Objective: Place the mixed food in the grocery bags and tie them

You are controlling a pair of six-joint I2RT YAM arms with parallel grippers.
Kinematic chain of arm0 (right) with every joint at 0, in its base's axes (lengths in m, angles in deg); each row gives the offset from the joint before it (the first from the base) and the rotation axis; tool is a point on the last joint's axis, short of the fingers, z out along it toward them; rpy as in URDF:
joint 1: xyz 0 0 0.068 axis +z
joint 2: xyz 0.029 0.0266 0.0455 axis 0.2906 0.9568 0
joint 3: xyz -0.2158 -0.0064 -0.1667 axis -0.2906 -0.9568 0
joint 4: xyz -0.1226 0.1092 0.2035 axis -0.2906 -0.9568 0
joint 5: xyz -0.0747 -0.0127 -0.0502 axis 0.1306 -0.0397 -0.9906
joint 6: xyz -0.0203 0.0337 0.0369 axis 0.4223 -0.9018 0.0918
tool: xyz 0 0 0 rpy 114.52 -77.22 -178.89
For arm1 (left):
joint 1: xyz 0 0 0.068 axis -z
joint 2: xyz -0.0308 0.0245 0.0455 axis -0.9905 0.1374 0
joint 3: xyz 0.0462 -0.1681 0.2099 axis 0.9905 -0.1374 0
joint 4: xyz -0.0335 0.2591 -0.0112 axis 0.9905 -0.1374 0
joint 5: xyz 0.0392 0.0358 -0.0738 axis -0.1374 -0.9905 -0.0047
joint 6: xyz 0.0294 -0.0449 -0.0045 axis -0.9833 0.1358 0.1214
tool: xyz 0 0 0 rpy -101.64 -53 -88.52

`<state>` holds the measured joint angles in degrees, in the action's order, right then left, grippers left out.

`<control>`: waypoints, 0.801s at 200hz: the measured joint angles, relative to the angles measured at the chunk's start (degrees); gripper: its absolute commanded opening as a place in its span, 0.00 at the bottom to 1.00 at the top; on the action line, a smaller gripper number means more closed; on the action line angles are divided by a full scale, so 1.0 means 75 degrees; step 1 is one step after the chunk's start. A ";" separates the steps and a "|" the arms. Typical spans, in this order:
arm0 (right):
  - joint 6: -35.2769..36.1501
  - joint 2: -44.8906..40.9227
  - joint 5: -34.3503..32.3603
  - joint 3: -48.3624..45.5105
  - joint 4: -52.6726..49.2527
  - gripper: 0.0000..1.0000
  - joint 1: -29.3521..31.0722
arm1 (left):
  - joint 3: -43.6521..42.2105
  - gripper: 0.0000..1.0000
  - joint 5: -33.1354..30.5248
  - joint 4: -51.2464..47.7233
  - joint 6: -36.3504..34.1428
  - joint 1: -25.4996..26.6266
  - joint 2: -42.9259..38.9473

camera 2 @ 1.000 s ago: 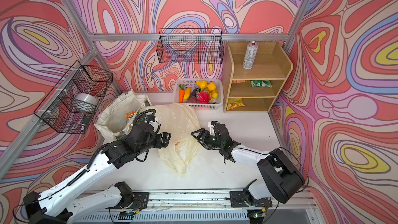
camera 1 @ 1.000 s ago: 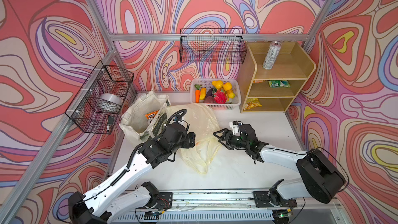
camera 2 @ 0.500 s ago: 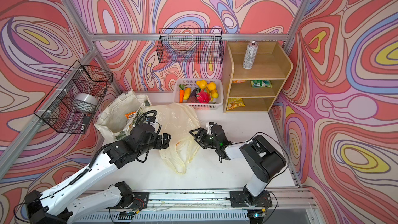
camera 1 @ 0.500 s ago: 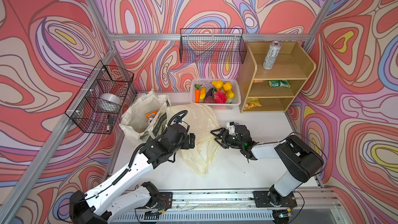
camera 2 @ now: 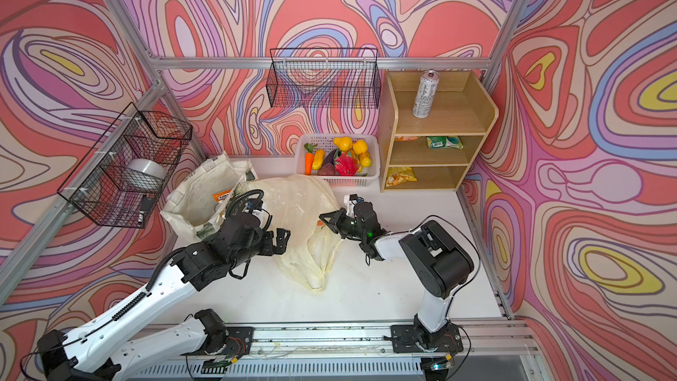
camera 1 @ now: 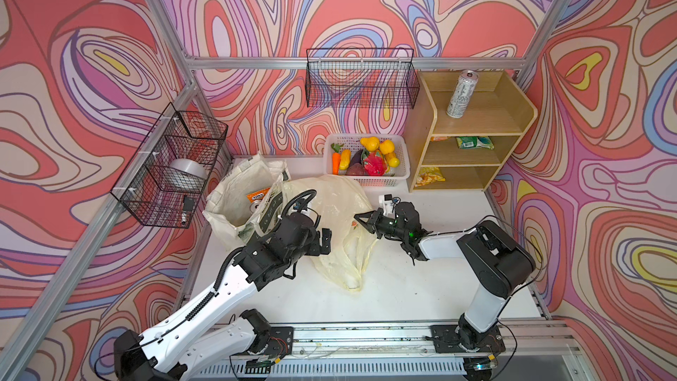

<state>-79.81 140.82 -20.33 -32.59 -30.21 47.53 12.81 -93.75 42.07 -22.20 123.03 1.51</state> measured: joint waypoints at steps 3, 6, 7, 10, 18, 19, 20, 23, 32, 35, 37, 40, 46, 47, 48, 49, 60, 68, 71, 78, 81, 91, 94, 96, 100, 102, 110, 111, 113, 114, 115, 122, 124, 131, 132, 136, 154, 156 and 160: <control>0.0000 -0.0003 0.0020 0.0000 -0.0009 0.00 -0.0020 | 0.0003 1.00 0.0012 0.0000 -0.0029 0.0000 0.0000; 0.0009 -0.0009 0.0047 0.0003 -0.0029 0.00 -0.0032 | 0.0003 1.00 0.0023 0.0000 -0.0058 0.0000 0.0003; 0.0026 -0.0017 0.0055 0.0009 -0.0047 0.00 -0.0038 | 0.0003 1.00 0.0026 0.0000 -0.0064 0.0000 0.0003; 0.0047 -0.0032 0.0073 0.0015 -0.0102 0.00 -0.0050 | 0.0006 1.00 0.0032 -0.0003 -0.0087 0.0000 0.0003; 0.0119 -0.0102 0.0128 0.0058 -0.0297 0.00 -0.0079 | 0.0041 1.00 0.0076 -0.0032 -0.0187 0.0000 0.0026; 0.0117 -0.0111 0.0134 0.0064 -0.0318 0.00 -0.0082 | 0.0047 1.00 0.0082 -0.0041 -0.0198 0.0000 0.0029; 0.0134 -0.0137 0.0149 0.0073 -0.0361 0.00 -0.0085 | 0.0055 1.00 0.0087 -0.0044 -0.0204 0.0000 0.0032; 0.0198 -0.0181 0.0157 0.0093 -0.0455 0.00 -0.0087 | 0.0090 1.00 0.0105 -0.0058 -0.0248 0.0000 0.0055; 0.0335 -0.0402 0.0242 0.0207 -0.0860 0.00 -0.0105 | 0.0224 1.00 0.0175 -0.0090 -0.0373 0.0006 0.0146; 0.0423 -0.0481 0.0256 0.0245 -0.0979 0.00 -0.0111 | 0.0289 1.00 0.0198 -0.0093 -0.0428 0.0015 0.0187; 0.0475 -0.0557 0.0274 0.0286 -0.1099 0.00 -0.0114 | 0.0321 1.00 0.0210 -0.0093 -0.0458 0.0020 0.0210; 0.0548 -0.0662 0.0303 0.0350 -0.1247 0.00 -0.0117 | 0.0391 1.00 0.0230 -0.0102 -0.0501 0.0032 0.0254; 0.0688 -0.0863 0.0332 0.0481 -0.1545 0.00 -0.0122 | 0.0539 1.00 0.0251 -0.0117 -0.0618 0.0055 0.0347; 0.0717 -0.0892 0.0338 0.0498 -0.1585 0.00 -0.0122 | 0.0562 1.00 0.0256 -0.0117 -0.0629 0.0058 0.0361; 0.0801 -0.0962 0.0347 0.0551 -0.1682 0.00 -0.0125 | 0.0586 1.00 0.0256 -0.0119 -0.0641 0.0064 0.0376; 0.0839 -0.0997 0.0350 0.0577 -0.1731 0.00 -0.0125 | 0.0603 1.00 0.0259 -0.0122 -0.0659 0.0070 0.0388; 0.1192 -0.1419 0.0414 0.0959 -0.2352 0.00 -0.0125 | 0.0886 1.00 0.0277 -0.0140 -0.0848 0.0157 0.0554; 0.1510 -0.1696 0.0452 0.1271 -0.2792 0.00 -0.0125 | 0.1099 1.00 0.0286 -0.0137 -0.1005 0.0248 0.0694; 0.1603 -0.1775 0.0460 0.1370 -0.2923 0.00 -0.0125 | 0.1177 1.00 0.0286 -0.0137 -0.1064 0.0283 0.0746; 0.1868 -0.1979 0.0493 0.1661 -0.3281 0.00 -0.0125 | 0.1341 1.00 0.0289 -0.0140 -0.1189 0.0358 0.0866; 0.1993 -0.2055 0.0498 0.1784 -0.3427 0.00 -0.0125 | 0.1413 1.00 0.0291 -0.0134 -0.1241 0.0391 0.0924; 0.2343 -0.2232 0.0525 0.2127 -0.3867 0.00 -0.0125 | 0.1647 0.99 0.0283 -0.0137 -0.1428 0.0507 0.1125; 0.2433 -0.2273 0.0533 0.2232 -0.4001 0.00 -0.0125 | 0.1731 0.99 0.0277 -0.0137 -0.1486 0.0545 0.1195; 0.2509 -0.2294 0.0533 0.2285 -0.4086 0.00 -0.0125 | 0.1766 0.99 0.0277 -0.0137 -0.1518 0.0565 0.1239; 0.2614 -0.2331 0.0545 0.2398 -0.4243 0.00 -0.0125 | 0.1868 0.99 0.0262 -0.0137 -0.1591 0.0609 0.1329; 0.2672 -0.2343 0.0548 0.2445 -0.4301 0.00 -0.0125 | 0.1906 0.99 0.0256 -0.0137 -0.1614 0.0629 0.1376; 0.2891 -0.2381 0.0562 0.2623 -0.4596 0.00 -0.0125 | 0.2095 0.99 0.0216 -0.0128 -0.1746 0.0717 0.1568; 0.2920 -0.2384 0.0568 0.2652 -0.4645 0.00 -0.0125 | 0.2113 0.99 0.0210 -0.0128 -0.1754 0.0723 0.1582; 0.2955 -0.2384 0.0574 0.2678 -0.4698 0.00 -0.0125 | 0.2159 0.99 0.0198 -0.0128 -0.1795 0.0746 0.1635; 0.2975 -0.2384 0.0574 0.2693 -0.4724 0.00 -0.0125 | 0.2177 0.99 0.0192 -0.0125 -0.1804 0.0755 0.1655; 0.2996 -0.2384 0.0577 0.2704 -0.4753 0.00 -0.0125 | 0.2194 0.99 0.0189 -0.0128 -0.1816 0.0761 0.1673; 0.3139 -0.2384 0.0586 0.2795 -0.4966 0.00 -0.0125 | 0.2302 0.99 0.0140 -0.0122 -0.1906 0.0819 0.1801; 0.3171 -0.2381 0.0589 0.2815 -0.5039 0.00 -0.0125 | 0.2334 0.99 0.0125 -0.0119 -0.1935 0.0842 0.1842; 0.3281 -0.2381 0.0603 0.2853 -0.5249 0.00 -0.0125 | 0.2398 0.99 0.0076 -0.0076 -0.2014 0.0895 0.1938; 0.3293 -0.2381 0.0603 0.2856 -0.5269 0.00 -0.0125 | 0.2401 0.99 0.0070 -0.0070 -0.2020 0.0901 0.1950; 0.3348 -0.2381 0.0612 0.2862 -0.5368 0.00 -0.0125 | 0.2428 0.99 0.0058 -0.0047 -0.2055 0.0912 0.1990; 0.3523 -0.2381 0.0664 0.2873 -0.5764 0.00 -0.0125 | 0.2492 0.99 0.0006 0.0020 -0.2165 0.0947 0.2104; 0.3529 -0.2381 0.0667 0.2873 -0.5785 0.00 -0.0125 | 0.2495 0.99 0.0006 0.0032 -0.2174 0.0947 0.2116; 0.3550 -0.2381 0.0673 0.2873 -0.5840 0.00 -0.0125 | 0.2515 0.99 -0.0006 0.0044 -0.2194 0.0947 0.2139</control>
<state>-53.19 122.96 -15.28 -11.04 -74.01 46.59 31.68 -93.79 42.40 -38.66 130.14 17.56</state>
